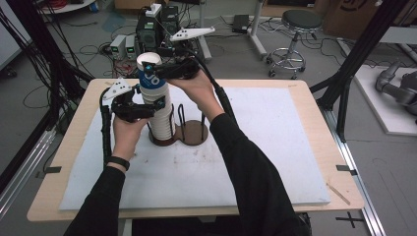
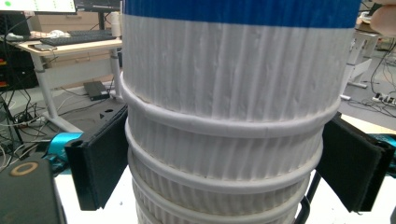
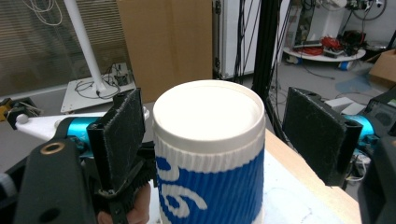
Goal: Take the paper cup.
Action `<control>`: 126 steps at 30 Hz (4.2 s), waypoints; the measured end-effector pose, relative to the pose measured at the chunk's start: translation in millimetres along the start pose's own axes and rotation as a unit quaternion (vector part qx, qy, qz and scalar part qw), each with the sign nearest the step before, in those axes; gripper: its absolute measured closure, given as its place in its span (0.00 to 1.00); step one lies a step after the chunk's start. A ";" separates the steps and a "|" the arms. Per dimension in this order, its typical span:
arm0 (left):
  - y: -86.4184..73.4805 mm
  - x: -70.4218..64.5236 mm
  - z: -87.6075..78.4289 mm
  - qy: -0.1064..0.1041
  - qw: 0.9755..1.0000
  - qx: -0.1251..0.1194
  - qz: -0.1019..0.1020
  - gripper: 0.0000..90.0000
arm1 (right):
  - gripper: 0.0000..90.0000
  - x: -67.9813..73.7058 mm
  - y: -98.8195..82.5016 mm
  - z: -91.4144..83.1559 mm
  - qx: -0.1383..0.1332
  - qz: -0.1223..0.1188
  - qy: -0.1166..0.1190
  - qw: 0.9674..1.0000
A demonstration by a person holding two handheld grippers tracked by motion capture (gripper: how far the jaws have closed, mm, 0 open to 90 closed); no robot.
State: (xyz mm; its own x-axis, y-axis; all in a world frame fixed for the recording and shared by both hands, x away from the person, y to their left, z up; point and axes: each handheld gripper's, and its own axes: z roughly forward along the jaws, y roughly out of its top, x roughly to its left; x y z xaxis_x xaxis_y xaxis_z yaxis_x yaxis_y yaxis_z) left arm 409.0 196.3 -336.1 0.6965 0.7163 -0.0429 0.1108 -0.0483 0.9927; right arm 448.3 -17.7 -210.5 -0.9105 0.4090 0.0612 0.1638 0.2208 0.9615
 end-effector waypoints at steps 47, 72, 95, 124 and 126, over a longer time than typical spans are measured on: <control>-0.1 -0.8 0.6 -0.001 1.000 0.000 0.001 0.13 | 0.34 22.9 49.0 -23.2 -0.061 -0.043 -0.001 0.997; 0.5 -1.6 -0.2 0.005 1.000 0.003 0.004 0.13 | 0.34 14.2 22.9 -107.9 -0.065 -0.050 -0.009 0.997; 0.1 -1.4 0.3 0.005 1.000 0.003 0.007 0.13 | 0.34 3.2 -64.1 -167.8 -0.043 -0.038 -0.044 0.997; -0.1 -1.7 0.6 0.006 1.000 0.004 0.011 0.13 | 0.34 9.1 -162.9 -185.3 -0.021 0.004 -0.047 0.999; -0.1 -2.2 0.9 0.006 1.000 0.004 0.012 0.13 | 0.34 9.4 -167.7 -184.9 -0.024 0.009 -0.046 0.999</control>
State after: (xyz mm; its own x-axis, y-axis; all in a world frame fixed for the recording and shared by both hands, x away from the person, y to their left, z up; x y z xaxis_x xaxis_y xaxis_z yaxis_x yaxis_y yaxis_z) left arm 408.1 194.2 -336.2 0.6904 0.7232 -0.0182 0.1006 -0.0711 0.9924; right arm 342.1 -214.6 -321.5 -0.8682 0.4930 0.0565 0.1606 0.1714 0.9720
